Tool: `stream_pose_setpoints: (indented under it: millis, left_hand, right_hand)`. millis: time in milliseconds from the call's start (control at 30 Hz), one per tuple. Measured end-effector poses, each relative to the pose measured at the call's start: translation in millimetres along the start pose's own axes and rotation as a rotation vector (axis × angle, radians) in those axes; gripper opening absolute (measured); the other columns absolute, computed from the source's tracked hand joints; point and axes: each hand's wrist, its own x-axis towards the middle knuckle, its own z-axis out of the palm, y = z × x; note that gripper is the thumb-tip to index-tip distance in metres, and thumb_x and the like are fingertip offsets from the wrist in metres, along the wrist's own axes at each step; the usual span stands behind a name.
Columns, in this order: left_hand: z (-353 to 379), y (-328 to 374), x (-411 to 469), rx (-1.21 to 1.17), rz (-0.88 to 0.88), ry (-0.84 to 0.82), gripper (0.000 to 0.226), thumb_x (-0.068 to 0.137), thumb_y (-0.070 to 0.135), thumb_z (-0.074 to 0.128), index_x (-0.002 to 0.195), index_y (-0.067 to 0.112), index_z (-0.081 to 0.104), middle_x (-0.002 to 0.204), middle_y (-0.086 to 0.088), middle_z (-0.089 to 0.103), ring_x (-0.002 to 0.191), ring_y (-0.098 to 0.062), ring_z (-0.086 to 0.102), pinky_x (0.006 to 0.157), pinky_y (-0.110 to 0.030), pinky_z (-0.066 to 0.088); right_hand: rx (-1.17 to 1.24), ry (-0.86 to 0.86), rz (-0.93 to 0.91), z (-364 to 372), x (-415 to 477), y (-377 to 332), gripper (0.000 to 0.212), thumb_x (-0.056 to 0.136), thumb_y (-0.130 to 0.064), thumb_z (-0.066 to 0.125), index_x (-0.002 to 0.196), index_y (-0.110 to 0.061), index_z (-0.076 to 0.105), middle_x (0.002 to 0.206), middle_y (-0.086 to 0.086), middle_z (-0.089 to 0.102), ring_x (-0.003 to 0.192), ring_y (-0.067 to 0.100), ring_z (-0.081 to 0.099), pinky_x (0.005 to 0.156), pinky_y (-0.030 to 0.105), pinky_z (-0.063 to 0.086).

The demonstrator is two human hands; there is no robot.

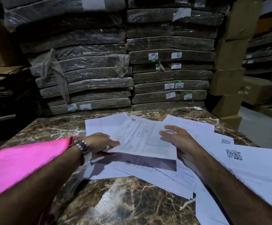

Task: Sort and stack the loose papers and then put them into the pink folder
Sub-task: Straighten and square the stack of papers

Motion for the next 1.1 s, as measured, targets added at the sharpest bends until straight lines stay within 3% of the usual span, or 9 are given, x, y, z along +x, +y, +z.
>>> stream_pose_setpoints:
  millis: [133,300,400,500,633,700,767,867,1100]
  left_hand:
    - [-2,-12,-10,0.058,0.004,-0.045,0.033,0.068,0.026,0.082,0.095,0.014,0.067,0.095,-0.006,0.073,0.087,-0.024,0.070,0.085,-0.044,0.057]
    - [-9,-19,-10,0.014,0.086,0.150,0.018,0.079,0.020,0.074,0.084,0.020,0.057,0.078,-0.003,0.067,0.069,-0.019,0.062,0.068,-0.032,0.054]
    - [-20,-25,-4,-0.047,0.084,0.230,0.029,0.079,0.012,0.072,0.103,0.004,0.058,0.093,-0.014,0.071,0.067,-0.019,0.061,0.059,-0.024,0.053]
    - [-27,-30,-3,0.074,0.066,0.317,0.037,0.079,0.017,0.071,0.109,0.010,0.050,0.106,-0.009,0.067,0.081,-0.020,0.062,0.054,-0.023,0.047]
    - [-28,-40,6,0.255,0.089,0.456,0.051,0.083,0.019,0.067,0.126,0.009,0.042,0.117,-0.008,0.062,0.095,-0.023,0.061,0.060,-0.023,0.045]
    - [-29,-45,11,0.364,0.091,0.504,0.043,0.083,0.019,0.065,0.119,0.010,0.046,0.103,-0.005,0.064,0.089,-0.024,0.063,0.062,-0.026,0.047]
    - [-30,-49,16,0.448,0.088,0.521,0.034,0.084,0.021,0.064,0.113,0.011,0.050,0.088,0.002,0.061,0.077,-0.019,0.060,0.052,-0.023,0.043]
    - [-29,-51,17,0.545,0.055,0.491,0.020,0.086,0.027,0.064,0.097,0.013,0.055,0.077,0.003,0.059,0.071,-0.018,0.059,0.046,-0.020,0.039]
    - [-21,-51,18,0.682,0.021,0.559,0.038,0.078,0.046,0.070,0.072,0.014,0.049,0.082,-0.006,0.065,0.067,-0.022,0.055,0.052,-0.025,0.041]
  right_hand:
    - [-0.148,0.091,-0.006,9,-4,1,0.046,0.078,0.000,0.076,0.119,-0.013,0.059,0.112,0.004,0.058,0.086,0.019,0.067,0.056,0.025,0.055]
    - [-0.267,-0.009,-0.050,25,2,-23,0.048,0.079,0.001,0.075,0.122,-0.010,0.055,0.105,0.004,0.060,0.072,0.008,0.062,0.041,0.013,0.047]
    - [-0.370,-0.049,-0.069,50,21,-34,0.041,0.078,0.003,0.075,0.115,-0.005,0.060,0.101,0.017,0.068,0.071,0.021,0.067,0.051,0.023,0.055]
    - [-0.465,-0.012,-0.130,76,44,-37,0.027,0.074,0.003,0.078,0.097,-0.002,0.066,0.096,0.025,0.070,0.078,0.027,0.065,0.076,0.041,0.058]
    - [-0.485,0.008,-0.181,103,68,-36,0.023,0.073,0.003,0.079,0.094,0.001,0.070,0.085,0.019,0.069,0.071,0.024,0.062,0.062,0.031,0.051]
    - [-0.515,0.051,-0.201,111,79,-32,0.026,0.071,-0.001,0.081,0.095,-0.003,0.071,0.089,0.014,0.069,0.073,0.023,0.064,0.064,0.030,0.052]
    - [-0.573,0.111,-0.230,117,88,-26,0.031,0.069,-0.006,0.084,0.098,-0.005,0.071,0.100,0.011,0.070,0.083,0.022,0.066,0.071,0.031,0.054]
    - [-0.729,0.152,-0.245,121,90,-22,0.034,0.071,-0.011,0.082,0.102,-0.003,0.069,0.103,0.011,0.069,0.086,0.022,0.063,0.067,0.026,0.047]
    - [-0.958,0.125,-0.114,134,89,-30,0.027,0.079,-0.025,0.075,0.091,-0.004,0.063,0.088,0.008,0.058,0.088,0.027,0.065,0.052,0.026,0.040]
